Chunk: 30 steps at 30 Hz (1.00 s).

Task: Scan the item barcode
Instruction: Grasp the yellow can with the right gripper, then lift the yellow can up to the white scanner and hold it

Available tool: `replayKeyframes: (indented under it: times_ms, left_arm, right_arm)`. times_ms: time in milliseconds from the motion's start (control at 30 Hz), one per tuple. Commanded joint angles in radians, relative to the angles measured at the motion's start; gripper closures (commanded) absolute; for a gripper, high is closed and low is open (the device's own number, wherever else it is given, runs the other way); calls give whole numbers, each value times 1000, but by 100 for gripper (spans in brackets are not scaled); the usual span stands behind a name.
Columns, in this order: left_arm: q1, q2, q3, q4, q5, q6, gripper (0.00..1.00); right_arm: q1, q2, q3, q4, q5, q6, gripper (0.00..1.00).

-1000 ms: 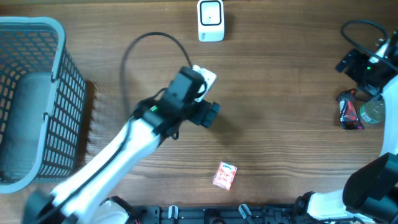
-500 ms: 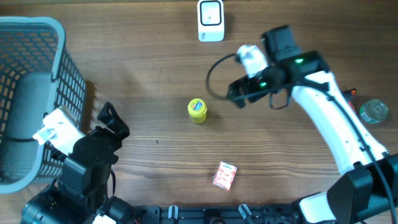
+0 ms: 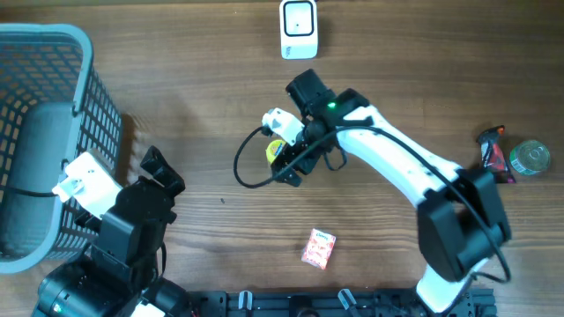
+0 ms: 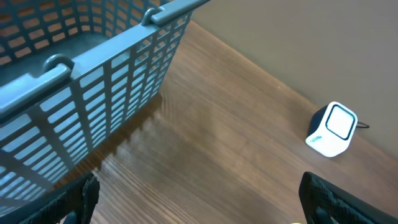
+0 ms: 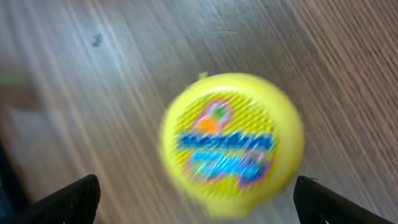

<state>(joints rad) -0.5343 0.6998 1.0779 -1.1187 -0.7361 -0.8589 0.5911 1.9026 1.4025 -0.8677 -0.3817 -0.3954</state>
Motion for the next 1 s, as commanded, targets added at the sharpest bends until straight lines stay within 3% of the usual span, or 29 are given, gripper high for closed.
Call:
replayKeyframes:
  times_ms: [0, 200, 400, 767, 967]
  left_arm:
    - [7, 3, -1, -10, -17, -17, 0]
    - [7, 3, -1, -8, -18, -17, 0]
    - [7, 3, -1, -8, -18, -17, 0]
    - [7, 3, -1, -9, -18, -16, 0]
    - [7, 3, -1, -10, -18, -16, 0]
  right_arm:
    - [3, 35, 1, 49, 10, -20, 0]
    - [31, 48, 1, 172, 104, -20, 0]
    - [34, 107, 1, 158, 143, -12, 0]
    - [34, 112, 1, 233, 241, 114, 18]
    - [34, 112, 1, 228, 437, 349, 29]
